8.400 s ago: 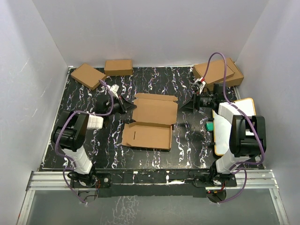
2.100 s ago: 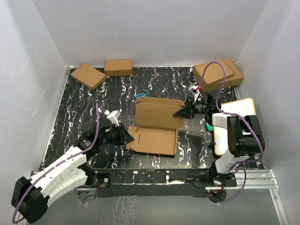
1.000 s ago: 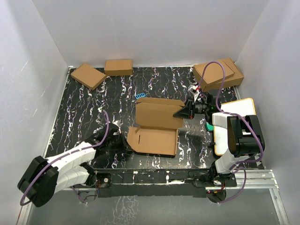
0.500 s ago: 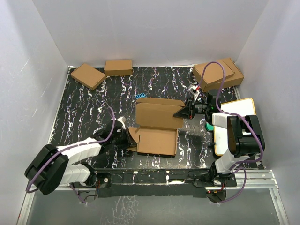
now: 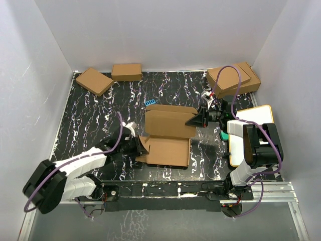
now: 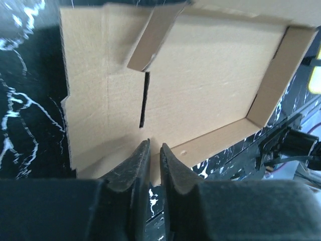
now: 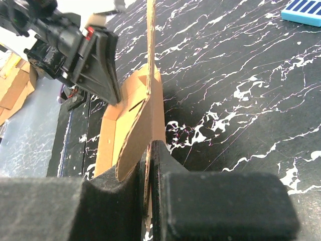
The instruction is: Fold the paper box
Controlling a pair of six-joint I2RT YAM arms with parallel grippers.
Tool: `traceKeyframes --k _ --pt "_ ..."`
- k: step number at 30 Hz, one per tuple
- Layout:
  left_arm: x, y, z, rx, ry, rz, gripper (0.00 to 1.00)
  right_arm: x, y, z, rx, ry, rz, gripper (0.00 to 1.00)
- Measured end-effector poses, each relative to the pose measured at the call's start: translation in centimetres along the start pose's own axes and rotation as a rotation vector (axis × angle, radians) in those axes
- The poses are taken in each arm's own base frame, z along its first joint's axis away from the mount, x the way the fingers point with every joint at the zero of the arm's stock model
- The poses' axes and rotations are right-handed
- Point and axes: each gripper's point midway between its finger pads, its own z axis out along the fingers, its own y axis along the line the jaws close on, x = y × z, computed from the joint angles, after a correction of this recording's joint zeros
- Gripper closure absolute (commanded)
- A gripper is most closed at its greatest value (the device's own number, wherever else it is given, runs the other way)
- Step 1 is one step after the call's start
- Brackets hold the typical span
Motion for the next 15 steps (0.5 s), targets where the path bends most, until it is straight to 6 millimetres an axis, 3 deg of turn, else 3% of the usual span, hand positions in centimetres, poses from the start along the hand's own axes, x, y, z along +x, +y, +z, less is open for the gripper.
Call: traceKeyframes --k 4,7,10,15 --pt "-2.7 -1.1 -2.5 -0.023 -0.12 0.084 0.52 -0.1 0.0 0.0 -0.002 0.004 -0.003 0.92" --pt "-4.7 -1.6 -4.3 -0.045 -0.218 0.128 0.39 -0.1 -0.1 0.0 -0.002 0.004 -0.011 0.92" --pt "-5.8 -0.9 -5.5 -0.09 -0.286 0.155 0.36 0.0 -0.1 0.0 -0.001 0.007 -0.008 0.92" --pt "-6.5 1.9 -5.2 -0.191 -0.282 0.161 0.36 0.1 -0.1 0.0 -0.003 0.008 -0.005 0.92"
